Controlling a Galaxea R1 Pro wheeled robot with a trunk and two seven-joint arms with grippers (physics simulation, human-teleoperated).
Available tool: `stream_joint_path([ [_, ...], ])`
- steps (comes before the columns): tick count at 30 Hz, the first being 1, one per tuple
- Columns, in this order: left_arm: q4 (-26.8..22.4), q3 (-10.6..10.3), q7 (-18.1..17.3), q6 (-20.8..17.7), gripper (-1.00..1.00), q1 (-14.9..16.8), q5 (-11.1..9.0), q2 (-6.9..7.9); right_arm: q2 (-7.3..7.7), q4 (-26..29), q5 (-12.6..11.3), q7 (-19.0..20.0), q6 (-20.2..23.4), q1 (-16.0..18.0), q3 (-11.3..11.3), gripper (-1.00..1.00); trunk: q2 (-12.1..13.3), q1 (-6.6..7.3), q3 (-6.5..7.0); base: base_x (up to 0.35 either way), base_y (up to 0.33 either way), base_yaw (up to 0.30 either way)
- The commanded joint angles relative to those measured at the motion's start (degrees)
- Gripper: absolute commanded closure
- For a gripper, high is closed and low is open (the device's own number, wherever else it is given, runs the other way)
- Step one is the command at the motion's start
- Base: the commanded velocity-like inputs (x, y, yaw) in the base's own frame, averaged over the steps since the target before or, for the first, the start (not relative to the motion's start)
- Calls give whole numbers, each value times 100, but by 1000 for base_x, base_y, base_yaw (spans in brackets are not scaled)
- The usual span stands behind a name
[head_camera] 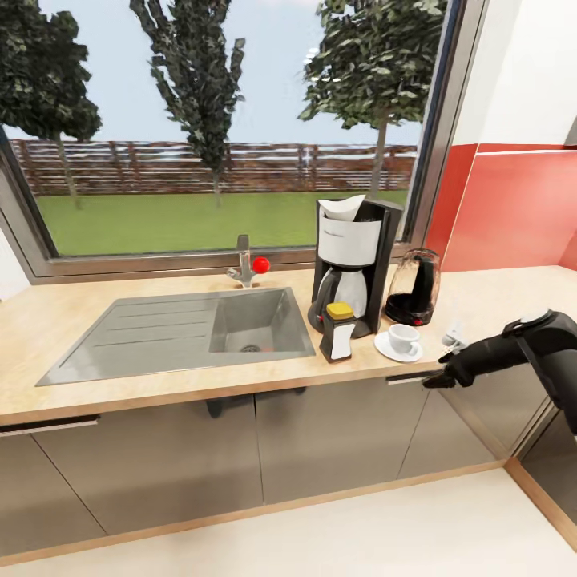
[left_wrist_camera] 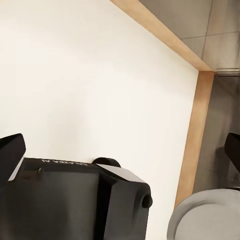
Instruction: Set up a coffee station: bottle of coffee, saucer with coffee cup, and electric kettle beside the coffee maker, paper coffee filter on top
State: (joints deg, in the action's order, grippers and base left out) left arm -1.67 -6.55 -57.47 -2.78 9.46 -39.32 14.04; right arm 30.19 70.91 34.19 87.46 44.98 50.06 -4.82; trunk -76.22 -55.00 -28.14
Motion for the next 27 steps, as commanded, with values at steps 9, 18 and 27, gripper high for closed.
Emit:
stream_joint_path([
  [9,0,-49,-16,-29,-100,3,-58,2,-1,87,48,41,-390,-905,360,-100,-4,0,-6,0,0,0],
  [18,0,-49,-11,-29,-100,3,-58,-3,-28,-414,49,-517,-777,-2322,659,-100,-4,0,-6,0,0,0],
  [27,0,-57,-4,-15,-100,3,-58,-30,-512,-3075,-531,-1886,-2125,-3052,665,-100,-4,0,-6,0,0,0],
])
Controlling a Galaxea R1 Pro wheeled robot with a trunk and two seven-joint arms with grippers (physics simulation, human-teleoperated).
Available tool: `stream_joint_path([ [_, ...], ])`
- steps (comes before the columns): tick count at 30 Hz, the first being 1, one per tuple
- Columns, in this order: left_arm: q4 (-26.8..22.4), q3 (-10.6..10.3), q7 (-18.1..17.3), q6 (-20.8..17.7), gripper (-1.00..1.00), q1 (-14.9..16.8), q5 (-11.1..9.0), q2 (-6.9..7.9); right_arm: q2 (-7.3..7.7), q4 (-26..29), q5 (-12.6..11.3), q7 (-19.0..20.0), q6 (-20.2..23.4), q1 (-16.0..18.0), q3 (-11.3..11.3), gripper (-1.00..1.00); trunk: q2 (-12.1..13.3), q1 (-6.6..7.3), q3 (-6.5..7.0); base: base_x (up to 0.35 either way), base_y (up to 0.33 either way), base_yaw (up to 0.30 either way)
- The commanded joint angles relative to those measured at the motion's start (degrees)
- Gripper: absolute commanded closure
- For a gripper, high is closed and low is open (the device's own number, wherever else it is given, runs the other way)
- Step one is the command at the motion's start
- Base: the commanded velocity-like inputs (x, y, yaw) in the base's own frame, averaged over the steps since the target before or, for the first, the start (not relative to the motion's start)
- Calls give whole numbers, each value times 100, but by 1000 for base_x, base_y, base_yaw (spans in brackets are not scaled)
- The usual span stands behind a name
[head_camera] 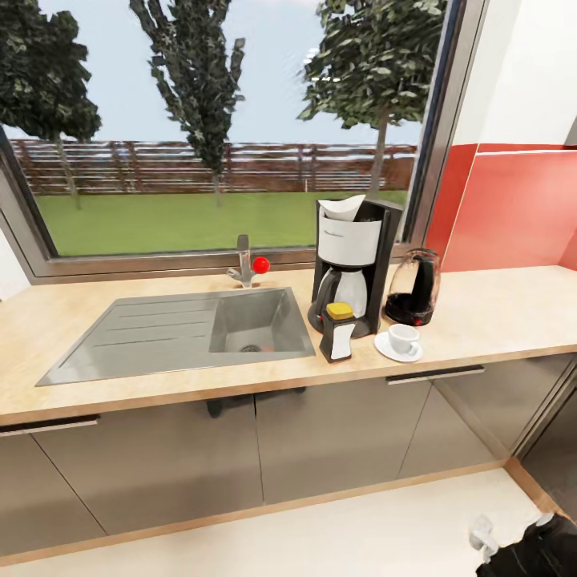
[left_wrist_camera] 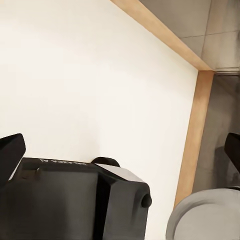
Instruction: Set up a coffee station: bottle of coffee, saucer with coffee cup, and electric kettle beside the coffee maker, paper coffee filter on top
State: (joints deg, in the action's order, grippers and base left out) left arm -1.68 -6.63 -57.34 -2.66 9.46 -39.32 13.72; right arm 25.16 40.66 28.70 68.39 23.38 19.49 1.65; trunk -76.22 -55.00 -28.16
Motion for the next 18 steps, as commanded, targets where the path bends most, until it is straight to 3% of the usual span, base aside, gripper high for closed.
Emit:
stream_joint_path([
  [1,1,-49,-16,-23,-100,3,-58,-3,-58,-475,-180,-237,-267,-14,16,-100,-4,0,-5,0,0,0],
  [2,1,-49,-16,-21,-100,3,-58,-2,-92,-908,-381,-459,-537,-27,11,-100,-4,0,-5,0,0,0],
  [6,1,-44,-15,-18,-100,3,-58,-2,-247,-1713,-664,-851,-990,-41,6,-100,-4,0,-5,0,0,0],
  [7,1,-43,-15,-17,-100,3,-58,-1,-371,-2027,-730,-1044,-1187,-44,5,-100,-4,0,-5,0,0,0],
  [13,1,-39,-14,-16,-100,3,-60,-1,-654,-3032,-843,-1732,-1751,-49,3,-100,-4,0,-5,0,0,0],
  [14,1,-35,-13,-16,-100,3,-60,-1,-773,-3390,-858,-1921,-1982,-50,3,-100,-4,0,-5,0,0,0],
  [18,-5,-38,14,-2,-100,3,-60,-1,-1075,-3775,-853,-2037,-2262,-50,2,-100,-4,0,-5,0,0,0],
])
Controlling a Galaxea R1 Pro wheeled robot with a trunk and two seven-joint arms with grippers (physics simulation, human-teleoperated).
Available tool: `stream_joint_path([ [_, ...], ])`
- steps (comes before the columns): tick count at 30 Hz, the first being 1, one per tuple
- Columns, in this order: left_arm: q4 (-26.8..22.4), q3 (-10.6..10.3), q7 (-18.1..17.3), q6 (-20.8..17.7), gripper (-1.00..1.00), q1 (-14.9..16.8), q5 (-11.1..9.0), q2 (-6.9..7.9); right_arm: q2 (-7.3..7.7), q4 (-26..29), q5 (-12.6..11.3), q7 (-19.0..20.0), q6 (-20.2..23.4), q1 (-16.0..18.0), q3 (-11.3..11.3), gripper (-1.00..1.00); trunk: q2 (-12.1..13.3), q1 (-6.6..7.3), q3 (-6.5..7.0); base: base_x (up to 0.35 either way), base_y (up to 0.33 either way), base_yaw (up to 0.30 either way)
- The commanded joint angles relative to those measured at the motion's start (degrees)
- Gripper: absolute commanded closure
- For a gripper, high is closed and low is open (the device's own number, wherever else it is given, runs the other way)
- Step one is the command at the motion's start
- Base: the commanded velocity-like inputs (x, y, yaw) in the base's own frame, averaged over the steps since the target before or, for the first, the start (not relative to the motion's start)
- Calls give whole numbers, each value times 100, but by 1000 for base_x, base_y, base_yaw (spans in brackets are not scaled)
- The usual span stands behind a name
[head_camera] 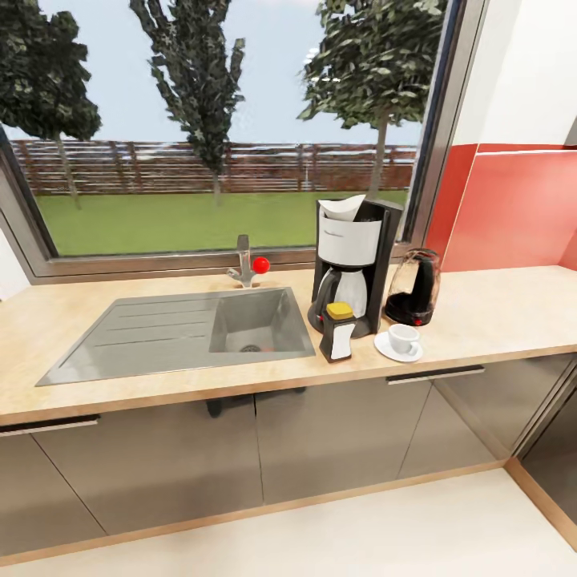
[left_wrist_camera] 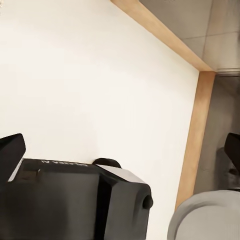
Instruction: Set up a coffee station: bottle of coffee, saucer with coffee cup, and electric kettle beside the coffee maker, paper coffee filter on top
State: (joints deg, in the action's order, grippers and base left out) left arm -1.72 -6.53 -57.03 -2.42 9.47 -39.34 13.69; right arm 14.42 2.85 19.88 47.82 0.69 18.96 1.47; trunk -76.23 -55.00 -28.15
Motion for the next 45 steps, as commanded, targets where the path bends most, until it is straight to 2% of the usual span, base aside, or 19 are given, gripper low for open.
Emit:
stream_joint_path([
  [1,-1,-49,-2,-23,-100,3,-57,2,-47,-33,32,11,-23,2,20,-100,-3,0,-6,0,0,0],
  [4,0,-50,91,-17,-100,3,-58,2,-166,-126,38,-67,-85,2,20,-100,-3,0,-6,0,0,0],
  [5,2,-50,222,-15,-100,3,-61,2,-218,-161,37,-177,-96,2,20,-100,-3,0,-6,0,0,0],
  [9,3,-58,651,-13,-100,3,-61,-3,-267,-186,19,-383,-88,2,33,-100,-3,0,-6,0,0,0],
  [16,5,-64,725,-13,-100,3,-62,-17,-299,-217,17,-601,-118,2,30,-100,-3,0,-6,0,0,0],
  [18,-1,-70,727,-11,-100,3,-58,-34,-390,-286,26,-964,-132,2,26,-100,-3,0,-6,0,0,0],
  [22,1,-76,728,-12,-100,3,-57,-55,-422,-330,39,-1628,-136,2,23,-100,-3,0,-6,0,0,0],
  [25,3,-81,728,-12,-100,3,-57,-79,-427,-338,45,-1990,-136,2,21,-100,-3,0,-6,0,0,0],
  [27,4,-84,728,-14,-100,3,-56,-166,-430,-341,49,-2564,-138,2,17,-100,-3,0,-6,0,0,0],
  [30,0,-83,728,-14,-100,3,-56,-244,-431,-343,44,-2927,-142,2,13,-100,-3,0,-6,0,0,0],
  [36,3,-85,728,-13,-100,3,-56,-371,-433,-343,32,-3081,-147,2,11,-100,-3,0,-6,0,0,0],
  [45,5,-85,728,-13,-100,3,-56,-428,-435,-342,34,-3110,-148,2,11,-100,-3,0,-6,0,0,0],
])
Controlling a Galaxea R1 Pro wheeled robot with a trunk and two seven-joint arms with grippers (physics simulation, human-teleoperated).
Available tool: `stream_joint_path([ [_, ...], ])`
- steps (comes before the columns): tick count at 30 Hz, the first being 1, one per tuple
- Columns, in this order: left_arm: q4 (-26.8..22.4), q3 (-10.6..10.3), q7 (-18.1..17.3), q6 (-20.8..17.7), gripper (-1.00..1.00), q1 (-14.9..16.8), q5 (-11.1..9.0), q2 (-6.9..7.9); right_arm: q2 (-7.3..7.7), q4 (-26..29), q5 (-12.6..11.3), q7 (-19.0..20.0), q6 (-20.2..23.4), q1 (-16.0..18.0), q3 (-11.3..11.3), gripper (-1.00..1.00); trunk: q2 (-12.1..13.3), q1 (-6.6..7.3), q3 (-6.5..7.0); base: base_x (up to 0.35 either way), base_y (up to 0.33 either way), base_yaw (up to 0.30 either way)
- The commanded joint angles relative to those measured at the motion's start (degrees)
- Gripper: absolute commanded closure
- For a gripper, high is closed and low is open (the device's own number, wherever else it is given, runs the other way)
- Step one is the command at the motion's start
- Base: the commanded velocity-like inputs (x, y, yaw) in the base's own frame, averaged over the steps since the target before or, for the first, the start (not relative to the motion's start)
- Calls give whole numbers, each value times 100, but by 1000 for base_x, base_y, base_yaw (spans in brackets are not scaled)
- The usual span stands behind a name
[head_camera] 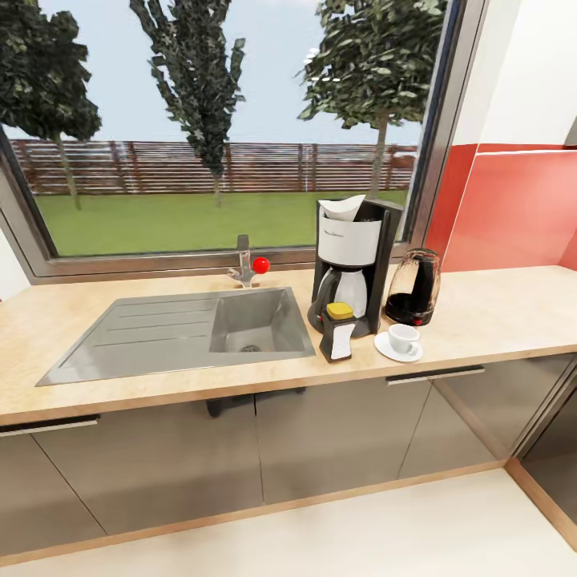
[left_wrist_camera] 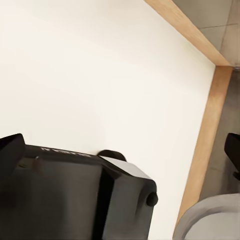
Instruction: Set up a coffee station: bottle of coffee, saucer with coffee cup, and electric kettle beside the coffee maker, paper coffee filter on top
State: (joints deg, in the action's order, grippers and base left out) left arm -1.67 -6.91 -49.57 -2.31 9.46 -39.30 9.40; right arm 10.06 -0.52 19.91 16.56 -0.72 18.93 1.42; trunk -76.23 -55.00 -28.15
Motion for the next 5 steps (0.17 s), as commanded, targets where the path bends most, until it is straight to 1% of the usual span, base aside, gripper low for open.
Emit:
stream_joint_path([
  [1,0,-47,-18,-26,-100,3,-60,-1,1,-4,31,15,-7,5,17,-100,-3,0,-6,0,0,0],
  [5,-1,-47,-18,-27,-100,3,-60,-7,0,-4,31,14,-7,5,17,-100,-3,0,-6,0,0,0],
])
